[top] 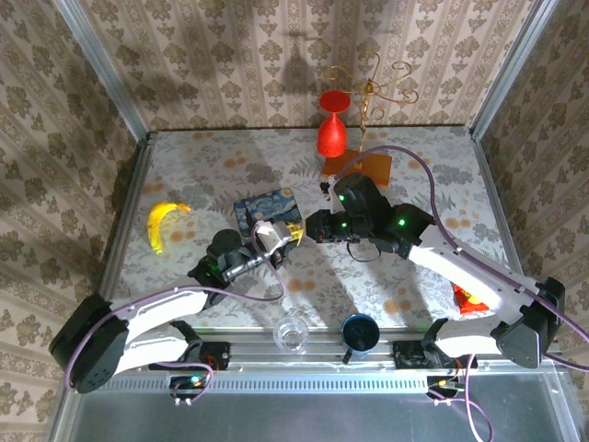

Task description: Unlock the padlock with the key

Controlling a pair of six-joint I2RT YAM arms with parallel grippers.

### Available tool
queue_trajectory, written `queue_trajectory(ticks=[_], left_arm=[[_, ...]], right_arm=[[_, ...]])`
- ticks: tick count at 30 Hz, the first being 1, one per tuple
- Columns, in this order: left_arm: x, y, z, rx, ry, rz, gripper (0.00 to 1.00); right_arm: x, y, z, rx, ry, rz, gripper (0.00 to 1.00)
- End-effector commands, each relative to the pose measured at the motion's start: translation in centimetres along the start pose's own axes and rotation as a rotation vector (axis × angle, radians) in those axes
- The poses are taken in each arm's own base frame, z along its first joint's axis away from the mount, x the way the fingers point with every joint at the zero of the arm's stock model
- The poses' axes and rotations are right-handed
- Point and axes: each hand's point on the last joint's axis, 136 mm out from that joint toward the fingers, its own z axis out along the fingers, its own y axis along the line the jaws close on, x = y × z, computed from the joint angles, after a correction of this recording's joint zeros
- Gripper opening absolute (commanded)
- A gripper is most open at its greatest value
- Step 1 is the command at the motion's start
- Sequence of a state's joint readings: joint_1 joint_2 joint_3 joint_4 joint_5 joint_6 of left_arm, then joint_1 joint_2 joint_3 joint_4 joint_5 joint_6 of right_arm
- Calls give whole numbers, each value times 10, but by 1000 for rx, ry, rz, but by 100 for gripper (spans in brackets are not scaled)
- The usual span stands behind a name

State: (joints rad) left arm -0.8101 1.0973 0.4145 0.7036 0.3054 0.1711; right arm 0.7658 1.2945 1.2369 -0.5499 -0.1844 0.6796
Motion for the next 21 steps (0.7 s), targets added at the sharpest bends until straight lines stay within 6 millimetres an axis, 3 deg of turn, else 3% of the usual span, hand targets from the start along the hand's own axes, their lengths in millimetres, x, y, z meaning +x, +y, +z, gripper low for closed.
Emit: queue_trajectory(ticks=[1, 6, 12, 16, 21], left_arm=[[-6, -12, -9, 81, 73, 59, 0], [1, -27, -27, 179, 196, 82, 0], [4, -46, -33, 351, 309, 124, 0], [4, -49, -33, 436, 383, 146, 0], [1, -42, -32, 462, 430, 156, 0]], right_arm=[[-7, 1, -20, -1, -42, -106, 19], [-10, 5, -45, -27, -124, -274, 29], [-8, 15, -68, -87, -198, -433, 37], [-1, 19, -69, -119, -185, -507, 39], [13, 29, -56, -221, -139, -561, 38]])
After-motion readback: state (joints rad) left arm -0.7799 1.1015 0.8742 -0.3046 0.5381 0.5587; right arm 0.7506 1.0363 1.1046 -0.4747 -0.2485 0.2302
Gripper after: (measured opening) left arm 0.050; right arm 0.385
